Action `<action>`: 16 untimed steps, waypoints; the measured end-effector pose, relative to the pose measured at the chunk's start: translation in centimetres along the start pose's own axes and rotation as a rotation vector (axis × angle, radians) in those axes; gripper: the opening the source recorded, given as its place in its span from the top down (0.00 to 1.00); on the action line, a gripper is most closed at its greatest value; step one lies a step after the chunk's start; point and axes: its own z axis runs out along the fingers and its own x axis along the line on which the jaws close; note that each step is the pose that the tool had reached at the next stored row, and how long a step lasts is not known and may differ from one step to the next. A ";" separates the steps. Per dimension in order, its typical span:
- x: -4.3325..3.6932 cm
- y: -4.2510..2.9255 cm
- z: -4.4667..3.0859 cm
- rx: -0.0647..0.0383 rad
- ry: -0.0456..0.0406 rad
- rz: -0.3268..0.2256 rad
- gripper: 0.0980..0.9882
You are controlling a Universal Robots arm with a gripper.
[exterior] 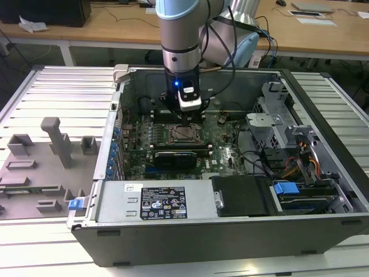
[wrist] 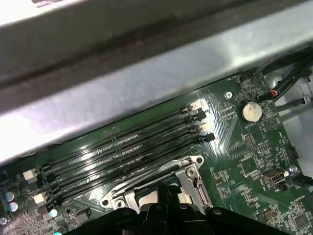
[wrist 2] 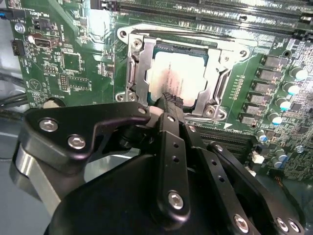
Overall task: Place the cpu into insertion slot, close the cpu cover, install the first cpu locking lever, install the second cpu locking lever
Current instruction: 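Install the first cpu locking lever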
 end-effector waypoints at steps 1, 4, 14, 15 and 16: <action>-0.10 -0.24 0.00 0.000 0.0000 0.000 0.99; -0.33 -0.76 0.00 0.000 0.0000 0.000 0.99; -0.53 -1.24 0.02 -0.006 0.0054 -0.092 0.99; -0.53 -1.24 0.02 -0.001 0.0052 -0.106 0.99; -0.53 -1.25 0.02 0.012 0.0026 -0.138 0.99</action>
